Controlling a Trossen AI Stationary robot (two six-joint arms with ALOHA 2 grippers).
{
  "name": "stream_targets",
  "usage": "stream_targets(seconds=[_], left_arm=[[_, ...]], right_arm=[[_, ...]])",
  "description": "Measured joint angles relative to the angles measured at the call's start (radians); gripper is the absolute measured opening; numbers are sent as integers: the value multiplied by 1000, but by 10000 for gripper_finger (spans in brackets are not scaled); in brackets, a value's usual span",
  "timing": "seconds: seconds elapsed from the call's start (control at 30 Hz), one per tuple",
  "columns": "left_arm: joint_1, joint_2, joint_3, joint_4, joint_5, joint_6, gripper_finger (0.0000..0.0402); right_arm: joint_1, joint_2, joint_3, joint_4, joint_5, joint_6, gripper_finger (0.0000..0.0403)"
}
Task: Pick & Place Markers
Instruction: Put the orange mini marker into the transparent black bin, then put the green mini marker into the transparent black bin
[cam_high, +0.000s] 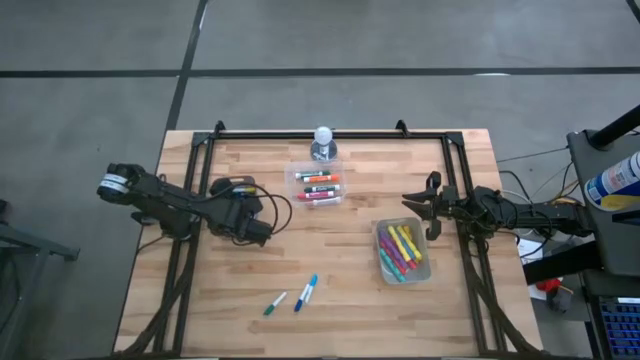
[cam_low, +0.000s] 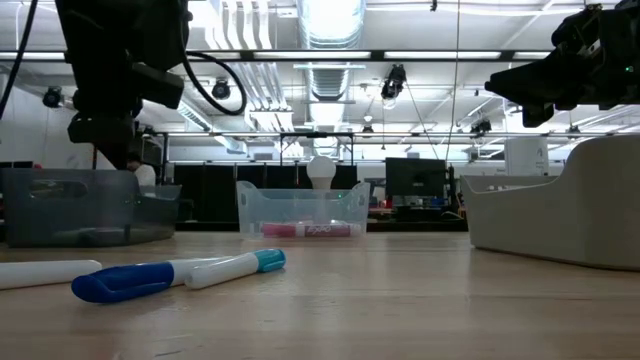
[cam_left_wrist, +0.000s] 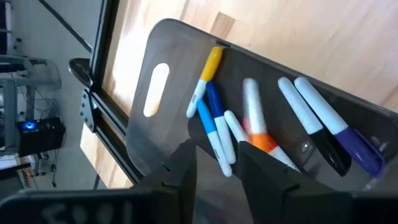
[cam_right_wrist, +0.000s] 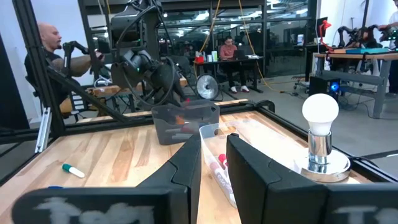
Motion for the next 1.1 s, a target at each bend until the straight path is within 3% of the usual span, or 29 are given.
stream_targets(seconds=[0.3, 0.47, 0.8, 1.1], left_arm=[[-3, 0, 28, -39, 15, 78, 126], [-33, 0, 84, 34, 124, 52, 126], [-244, -1, 130, 407, 325, 60, 126], [-429, 22, 97, 770, 352, 37, 126]], right_arm=[[0, 0, 0, 0, 0, 0, 68], [0, 0, 0, 0, 0, 0, 68], [0, 0, 0, 0, 0, 0, 68], [0, 0, 0, 0, 0, -1, 68]])
